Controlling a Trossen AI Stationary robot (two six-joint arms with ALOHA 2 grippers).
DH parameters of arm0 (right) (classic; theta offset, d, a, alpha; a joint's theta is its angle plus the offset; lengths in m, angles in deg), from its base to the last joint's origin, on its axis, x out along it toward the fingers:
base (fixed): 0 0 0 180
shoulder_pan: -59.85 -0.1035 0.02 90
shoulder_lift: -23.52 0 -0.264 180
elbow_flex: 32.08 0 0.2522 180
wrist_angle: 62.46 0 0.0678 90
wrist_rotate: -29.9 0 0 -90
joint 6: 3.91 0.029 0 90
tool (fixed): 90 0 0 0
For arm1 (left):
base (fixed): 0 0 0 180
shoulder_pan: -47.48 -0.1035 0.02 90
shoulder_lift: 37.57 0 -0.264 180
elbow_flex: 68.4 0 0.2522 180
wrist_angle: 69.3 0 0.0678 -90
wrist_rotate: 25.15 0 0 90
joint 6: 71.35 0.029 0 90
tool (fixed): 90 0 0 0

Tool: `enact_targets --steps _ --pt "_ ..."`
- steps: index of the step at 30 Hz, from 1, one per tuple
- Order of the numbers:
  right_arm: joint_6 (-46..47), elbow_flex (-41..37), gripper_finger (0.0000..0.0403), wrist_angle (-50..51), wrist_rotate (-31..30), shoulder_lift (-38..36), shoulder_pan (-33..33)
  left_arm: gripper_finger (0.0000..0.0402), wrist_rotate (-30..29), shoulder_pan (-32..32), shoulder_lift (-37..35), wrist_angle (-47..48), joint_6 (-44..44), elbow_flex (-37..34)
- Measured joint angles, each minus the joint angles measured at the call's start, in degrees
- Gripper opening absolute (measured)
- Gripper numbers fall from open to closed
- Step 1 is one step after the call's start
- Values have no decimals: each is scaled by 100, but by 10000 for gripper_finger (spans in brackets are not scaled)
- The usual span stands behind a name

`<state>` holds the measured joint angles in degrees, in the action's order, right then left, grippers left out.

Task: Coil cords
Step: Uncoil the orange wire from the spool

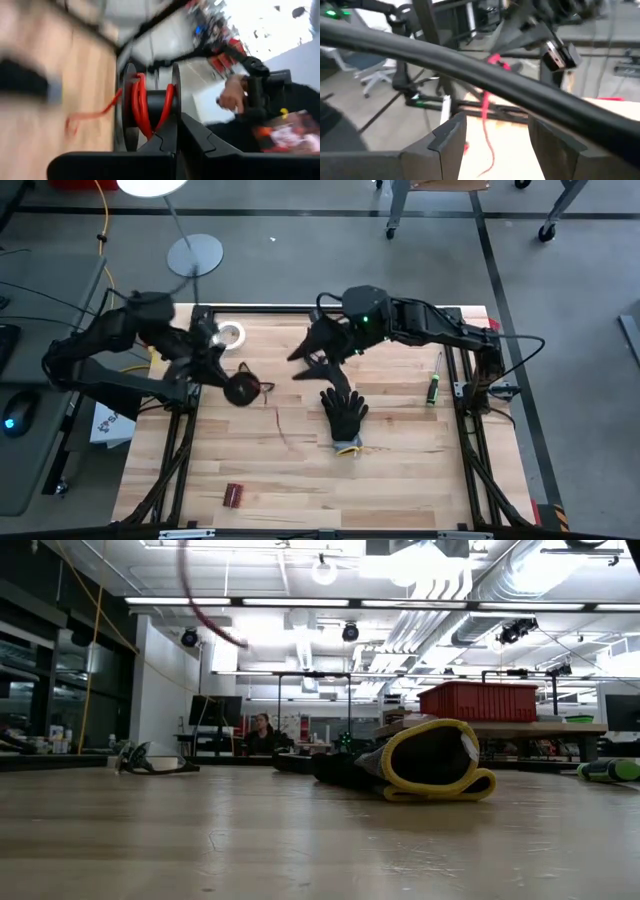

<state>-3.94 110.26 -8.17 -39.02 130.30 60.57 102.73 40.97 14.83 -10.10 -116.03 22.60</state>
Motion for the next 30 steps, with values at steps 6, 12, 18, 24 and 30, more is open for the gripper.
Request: enact_targets --steps 6,12,18,24,30 --pt "-22 0 201 445 -4 -22 -91 0 2075 48 536 1249 -1175 -15" --pt "57 0 189 640 -4 -59 -91 0 2865 218 946 1088 -1698 2" --pt "365 2 184 505 185 -265 -128 0 2600 202 1044 -801 -2673 -6" --pt "461 189 184 451 191 -335 -126 0 2442 -117 1140 -4836 -4706 17" --pt "746 186 184 -146 215 -314 -151 0 2479 -604 1301 -4733 -4774 -11"
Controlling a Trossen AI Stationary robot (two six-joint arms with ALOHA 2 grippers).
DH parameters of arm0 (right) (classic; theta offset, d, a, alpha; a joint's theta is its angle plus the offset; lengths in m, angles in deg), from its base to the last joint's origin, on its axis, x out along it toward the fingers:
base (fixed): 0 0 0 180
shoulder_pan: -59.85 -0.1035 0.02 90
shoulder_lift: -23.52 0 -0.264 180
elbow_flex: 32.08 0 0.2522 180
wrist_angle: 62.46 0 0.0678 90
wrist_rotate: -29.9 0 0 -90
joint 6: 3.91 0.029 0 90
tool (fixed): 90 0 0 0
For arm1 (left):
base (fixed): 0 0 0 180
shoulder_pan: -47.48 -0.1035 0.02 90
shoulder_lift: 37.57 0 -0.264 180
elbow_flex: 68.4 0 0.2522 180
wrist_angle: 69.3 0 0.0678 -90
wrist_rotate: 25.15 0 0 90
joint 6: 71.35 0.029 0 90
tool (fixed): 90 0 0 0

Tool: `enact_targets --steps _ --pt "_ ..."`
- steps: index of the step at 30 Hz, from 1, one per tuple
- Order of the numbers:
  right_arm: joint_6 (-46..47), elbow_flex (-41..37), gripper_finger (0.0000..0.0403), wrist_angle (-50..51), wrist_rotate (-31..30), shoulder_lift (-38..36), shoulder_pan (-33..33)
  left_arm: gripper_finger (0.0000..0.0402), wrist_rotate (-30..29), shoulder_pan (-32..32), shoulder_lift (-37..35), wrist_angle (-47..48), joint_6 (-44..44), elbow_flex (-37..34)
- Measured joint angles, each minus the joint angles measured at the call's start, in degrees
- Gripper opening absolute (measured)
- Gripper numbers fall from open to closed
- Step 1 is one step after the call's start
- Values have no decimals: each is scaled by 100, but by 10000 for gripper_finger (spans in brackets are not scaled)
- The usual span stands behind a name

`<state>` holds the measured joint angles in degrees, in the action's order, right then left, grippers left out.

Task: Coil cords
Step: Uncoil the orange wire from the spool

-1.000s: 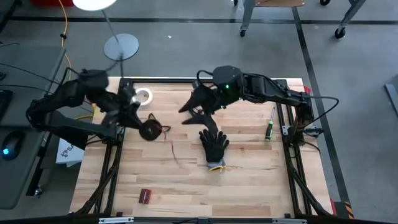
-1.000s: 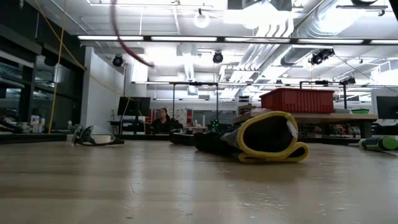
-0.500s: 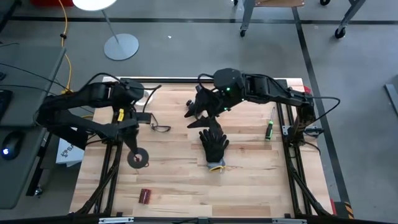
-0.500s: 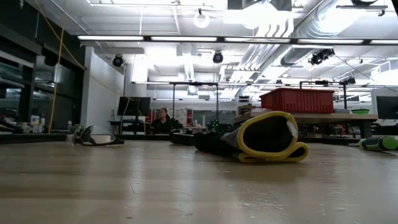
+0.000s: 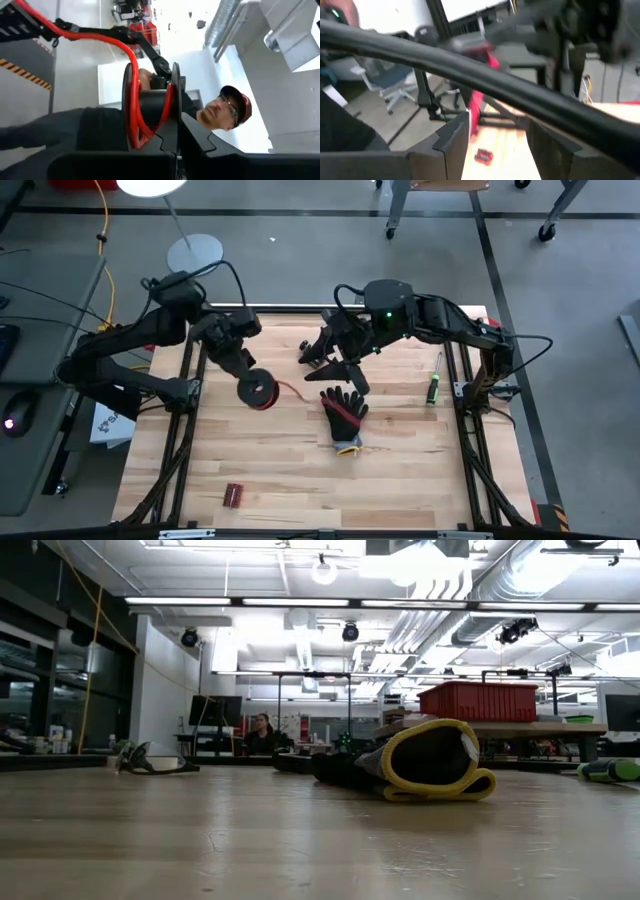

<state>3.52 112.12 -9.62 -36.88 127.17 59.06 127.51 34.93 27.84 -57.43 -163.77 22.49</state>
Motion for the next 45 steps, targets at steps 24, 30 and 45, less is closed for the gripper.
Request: enact_targets --steps 24,30,45 --pt "-340 0 177 -1275 -1936 16 5 0 -199 -620 439 -2793 -1387 13" --pt "-295 0 158 -1245 -2153 97 114 0 -157 -574 434 -2797 -1339 13" --pt "1 -2 149 -1105 -1785 226 18 0 -1117 -1451 355 -3227 1920 13"
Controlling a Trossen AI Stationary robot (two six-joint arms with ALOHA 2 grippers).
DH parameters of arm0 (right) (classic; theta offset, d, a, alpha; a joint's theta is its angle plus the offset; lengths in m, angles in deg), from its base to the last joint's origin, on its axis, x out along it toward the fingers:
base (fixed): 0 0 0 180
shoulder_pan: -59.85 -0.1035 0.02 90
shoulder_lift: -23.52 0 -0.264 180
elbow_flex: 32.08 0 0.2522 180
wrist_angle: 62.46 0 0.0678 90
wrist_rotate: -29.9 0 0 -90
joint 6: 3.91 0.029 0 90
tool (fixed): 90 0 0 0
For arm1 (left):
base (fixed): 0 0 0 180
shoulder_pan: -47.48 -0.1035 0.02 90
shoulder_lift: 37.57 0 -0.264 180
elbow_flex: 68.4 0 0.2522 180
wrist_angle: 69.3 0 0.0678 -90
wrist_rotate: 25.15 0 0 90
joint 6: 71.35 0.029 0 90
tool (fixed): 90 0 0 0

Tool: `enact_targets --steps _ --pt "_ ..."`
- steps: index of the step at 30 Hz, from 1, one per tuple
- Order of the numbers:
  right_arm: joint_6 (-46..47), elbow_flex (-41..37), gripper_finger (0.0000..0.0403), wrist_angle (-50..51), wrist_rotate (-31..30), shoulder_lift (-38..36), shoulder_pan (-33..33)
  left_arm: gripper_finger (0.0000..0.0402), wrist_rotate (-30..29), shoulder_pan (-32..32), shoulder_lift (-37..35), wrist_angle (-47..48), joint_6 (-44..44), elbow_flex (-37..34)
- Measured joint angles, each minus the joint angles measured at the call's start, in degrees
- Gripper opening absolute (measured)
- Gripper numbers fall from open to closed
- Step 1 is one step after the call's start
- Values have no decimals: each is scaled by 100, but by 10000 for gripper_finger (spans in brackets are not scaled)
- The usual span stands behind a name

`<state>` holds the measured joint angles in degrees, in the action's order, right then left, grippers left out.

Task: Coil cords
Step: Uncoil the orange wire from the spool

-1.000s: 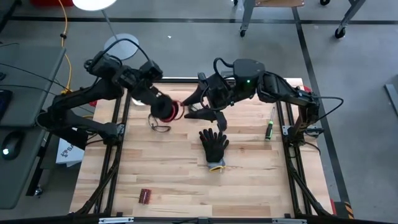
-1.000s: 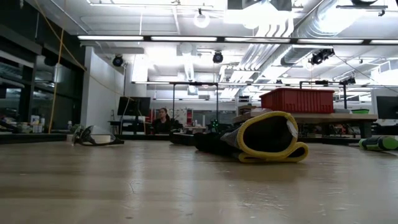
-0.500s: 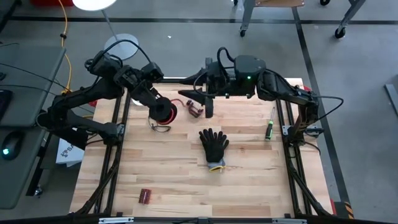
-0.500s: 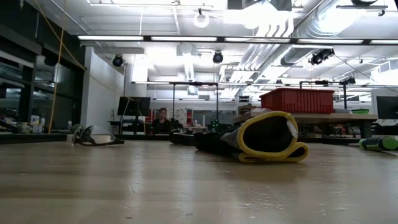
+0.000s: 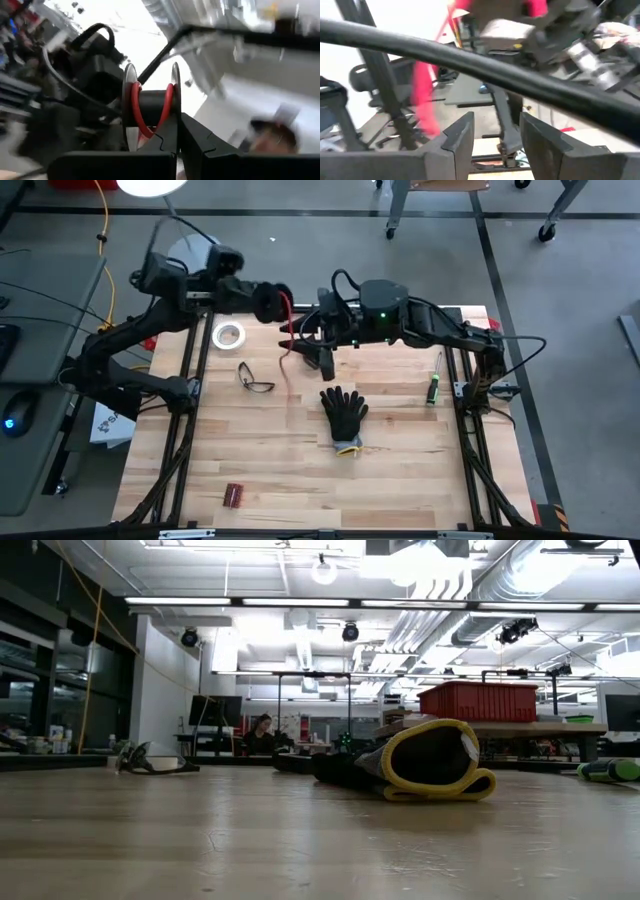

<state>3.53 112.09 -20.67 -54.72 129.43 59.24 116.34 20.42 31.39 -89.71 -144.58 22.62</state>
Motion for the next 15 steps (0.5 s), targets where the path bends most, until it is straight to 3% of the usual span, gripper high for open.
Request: enact_targets --steps 4,11,15 --pt "41 4 149 -88 240 -173 0 0 873 -316 -149 509 293 0" --pt "7 2 149 -723 259 -283 -20 0 1557 -350 -227 1174 324 0" --pt "24 2 149 -1041 268 -295 -18 0 1579 -190 -207 1725 338 -4"
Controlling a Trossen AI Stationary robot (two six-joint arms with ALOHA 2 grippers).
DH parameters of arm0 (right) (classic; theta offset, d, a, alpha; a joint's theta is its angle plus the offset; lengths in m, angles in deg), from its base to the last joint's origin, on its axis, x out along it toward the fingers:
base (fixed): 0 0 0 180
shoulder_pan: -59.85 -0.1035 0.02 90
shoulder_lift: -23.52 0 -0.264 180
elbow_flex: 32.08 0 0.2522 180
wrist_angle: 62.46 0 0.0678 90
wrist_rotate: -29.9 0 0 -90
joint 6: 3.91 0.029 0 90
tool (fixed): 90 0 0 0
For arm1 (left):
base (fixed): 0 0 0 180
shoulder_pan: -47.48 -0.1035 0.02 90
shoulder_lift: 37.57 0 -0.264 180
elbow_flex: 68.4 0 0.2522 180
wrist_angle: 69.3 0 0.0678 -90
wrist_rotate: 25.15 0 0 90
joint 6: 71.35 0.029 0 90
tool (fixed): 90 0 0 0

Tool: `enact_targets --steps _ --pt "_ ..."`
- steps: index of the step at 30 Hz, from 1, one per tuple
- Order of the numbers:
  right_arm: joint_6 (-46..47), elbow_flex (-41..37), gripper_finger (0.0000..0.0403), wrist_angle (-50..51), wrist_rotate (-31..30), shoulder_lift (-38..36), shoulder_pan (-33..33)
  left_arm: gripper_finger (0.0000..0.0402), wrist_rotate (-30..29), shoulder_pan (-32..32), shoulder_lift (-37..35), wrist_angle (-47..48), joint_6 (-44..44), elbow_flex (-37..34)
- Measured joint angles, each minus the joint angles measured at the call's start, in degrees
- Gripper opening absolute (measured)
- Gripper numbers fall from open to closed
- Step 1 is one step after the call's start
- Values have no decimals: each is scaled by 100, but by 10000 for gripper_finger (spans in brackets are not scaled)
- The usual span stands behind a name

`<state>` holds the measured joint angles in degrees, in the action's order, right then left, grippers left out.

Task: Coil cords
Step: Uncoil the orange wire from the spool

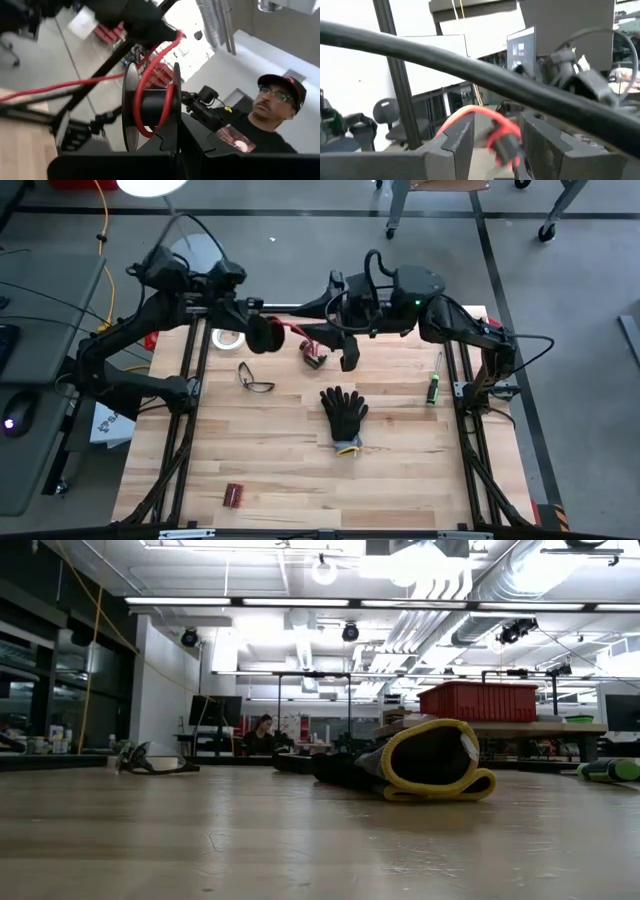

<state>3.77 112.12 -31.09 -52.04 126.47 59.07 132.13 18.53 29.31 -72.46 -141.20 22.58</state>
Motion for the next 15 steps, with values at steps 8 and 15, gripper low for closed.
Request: enact_targets --steps 8,15 --pt "-2 0 149 29 -423 0 118 0 -62 766 -4 204 -658 -1" --pt "179 0 150 128 -469 22 332 1 -696 1334 2 -778 -1063 -1"
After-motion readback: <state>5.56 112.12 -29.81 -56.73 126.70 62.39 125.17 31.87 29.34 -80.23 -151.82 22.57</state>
